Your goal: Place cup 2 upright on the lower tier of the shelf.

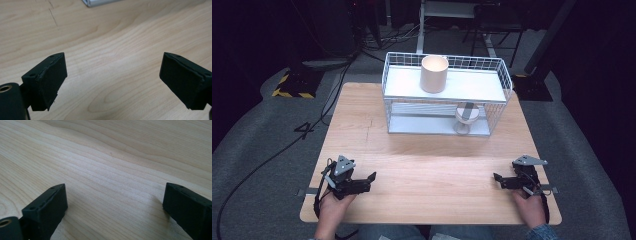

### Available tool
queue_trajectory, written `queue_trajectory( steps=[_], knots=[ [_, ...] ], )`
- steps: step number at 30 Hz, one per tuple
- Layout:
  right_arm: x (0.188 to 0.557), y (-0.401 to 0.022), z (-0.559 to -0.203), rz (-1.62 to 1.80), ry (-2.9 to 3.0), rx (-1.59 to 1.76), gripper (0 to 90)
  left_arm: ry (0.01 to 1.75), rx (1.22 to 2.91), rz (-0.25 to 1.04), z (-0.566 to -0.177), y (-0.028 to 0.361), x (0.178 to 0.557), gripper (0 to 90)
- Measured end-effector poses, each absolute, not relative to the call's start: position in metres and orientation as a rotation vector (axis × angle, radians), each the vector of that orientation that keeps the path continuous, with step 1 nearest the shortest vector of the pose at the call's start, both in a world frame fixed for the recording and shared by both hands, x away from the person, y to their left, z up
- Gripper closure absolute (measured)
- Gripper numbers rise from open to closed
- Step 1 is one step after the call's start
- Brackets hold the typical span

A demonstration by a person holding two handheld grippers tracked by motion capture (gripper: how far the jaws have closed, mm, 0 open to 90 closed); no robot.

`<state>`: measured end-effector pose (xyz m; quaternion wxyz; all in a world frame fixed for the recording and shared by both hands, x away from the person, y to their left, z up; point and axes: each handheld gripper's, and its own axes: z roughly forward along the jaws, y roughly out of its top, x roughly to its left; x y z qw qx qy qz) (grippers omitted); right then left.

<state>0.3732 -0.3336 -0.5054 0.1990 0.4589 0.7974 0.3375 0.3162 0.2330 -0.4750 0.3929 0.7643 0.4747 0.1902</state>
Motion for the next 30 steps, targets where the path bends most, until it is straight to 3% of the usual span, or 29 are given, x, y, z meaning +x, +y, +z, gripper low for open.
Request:
queue_trajectory(
  steps=[9,18,30],
  knots=[
    [0.373,-0.334,-0.505,0.944,2.23,1.283,6.0,1.232,2.042,0.446,-0.489,0.23,0.321,8.1],
    [0.373,-0.334,-0.505,0.944,2.23,1.284,6.0,1.279,2.061,0.445,-0.495,0.231,0.324,14.3],
    [0.373,-0.334,-0.505,0.944,2.23,1.284,6.0,1.313,2.089,0.471,-0.502,0.231,0.328,14.4]
  ],
)
